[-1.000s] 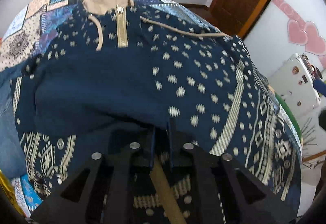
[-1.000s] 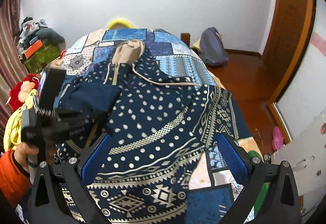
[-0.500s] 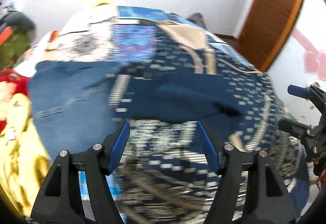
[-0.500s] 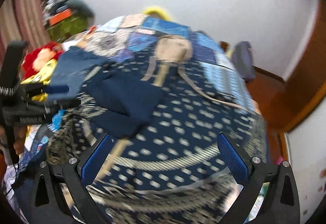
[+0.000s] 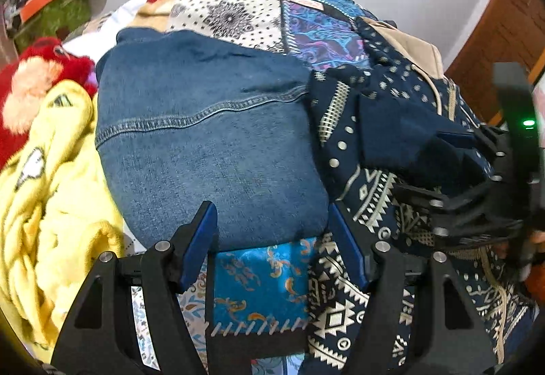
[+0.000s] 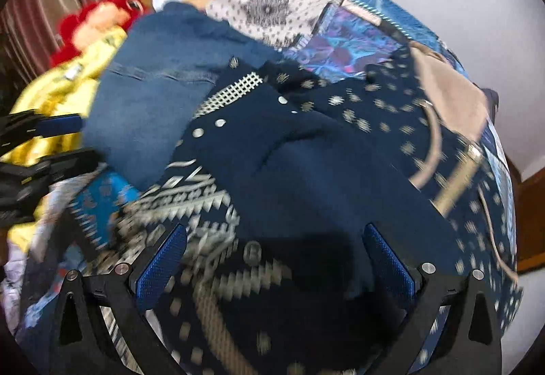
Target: Fold large clothes
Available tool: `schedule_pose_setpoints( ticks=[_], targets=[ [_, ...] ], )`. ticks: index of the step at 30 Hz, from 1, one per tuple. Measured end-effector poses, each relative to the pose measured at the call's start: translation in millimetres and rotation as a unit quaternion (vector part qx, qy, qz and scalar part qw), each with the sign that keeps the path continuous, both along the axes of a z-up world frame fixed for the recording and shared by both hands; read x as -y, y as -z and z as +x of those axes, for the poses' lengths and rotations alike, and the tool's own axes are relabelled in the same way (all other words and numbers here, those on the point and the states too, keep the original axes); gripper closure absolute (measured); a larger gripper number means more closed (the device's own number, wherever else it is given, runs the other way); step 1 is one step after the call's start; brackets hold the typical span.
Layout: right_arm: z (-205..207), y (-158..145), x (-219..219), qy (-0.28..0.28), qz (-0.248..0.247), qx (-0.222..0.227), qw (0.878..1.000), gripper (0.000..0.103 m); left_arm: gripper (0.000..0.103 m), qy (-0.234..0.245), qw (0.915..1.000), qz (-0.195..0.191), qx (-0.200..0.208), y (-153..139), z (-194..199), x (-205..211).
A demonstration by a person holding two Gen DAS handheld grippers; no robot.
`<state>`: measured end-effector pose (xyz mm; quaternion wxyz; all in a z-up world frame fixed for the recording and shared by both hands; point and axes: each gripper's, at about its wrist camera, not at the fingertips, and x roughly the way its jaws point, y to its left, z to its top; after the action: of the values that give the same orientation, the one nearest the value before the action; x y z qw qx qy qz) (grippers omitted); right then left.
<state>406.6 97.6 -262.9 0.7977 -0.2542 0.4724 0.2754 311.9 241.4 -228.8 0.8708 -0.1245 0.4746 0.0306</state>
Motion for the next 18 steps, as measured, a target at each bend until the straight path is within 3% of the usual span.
schedule_pose_setpoints(
  ticks=[4, 6, 8, 9, 13, 15, 17, 18],
  targets=[
    [18, 15, -15, 0.012, 0.006, 0.033, 0.999, 0.004, 0.036, -0.002, 0.9999, -0.015, -0.006, 9, 13, -6],
    [23, 14, -11, 0.018, 0.018, 0.046, 0.999, 0.024, 0.036, 0.002, 0.9996, -0.028, -0.006, 13, 20, -5],
    [25, 5, -3, 0.018, 0.053, 0.048, 0.997, 0.071, 0.036, 0.006, 0.9982, -0.060, -0.007, 19, 30, -4],
    [27, 1, 0, 0.022, 0.059, 0.047, 0.997, 0.080, 0.036, 0.012, 0.9960, -0.088, -0.009, 24, 37, -4],
    [27, -27, 29, 0.032, 0.106, 0.043, 0.993, 0.085, 0.036, 0.030, 0.9860, -0.161, -0.029, 40, 67, 11],
    [21, -43, 48, 0.041, 0.115, 0.059, 0.991, 0.085, 0.038, 0.035, 0.9854, -0.163, -0.037, 46, 80, 21],
    [19, -57, 69, 0.053, 0.126, 0.057, 0.989, 0.085, 0.057, 0.041, 0.9878, -0.147, -0.032, 47, 92, 33],
    [18, -65, 82, 0.063, 0.136, 0.055, 0.987, 0.085, 0.060, 0.037, 0.9895, -0.137, -0.029, 45, 95, 36]
  ],
)
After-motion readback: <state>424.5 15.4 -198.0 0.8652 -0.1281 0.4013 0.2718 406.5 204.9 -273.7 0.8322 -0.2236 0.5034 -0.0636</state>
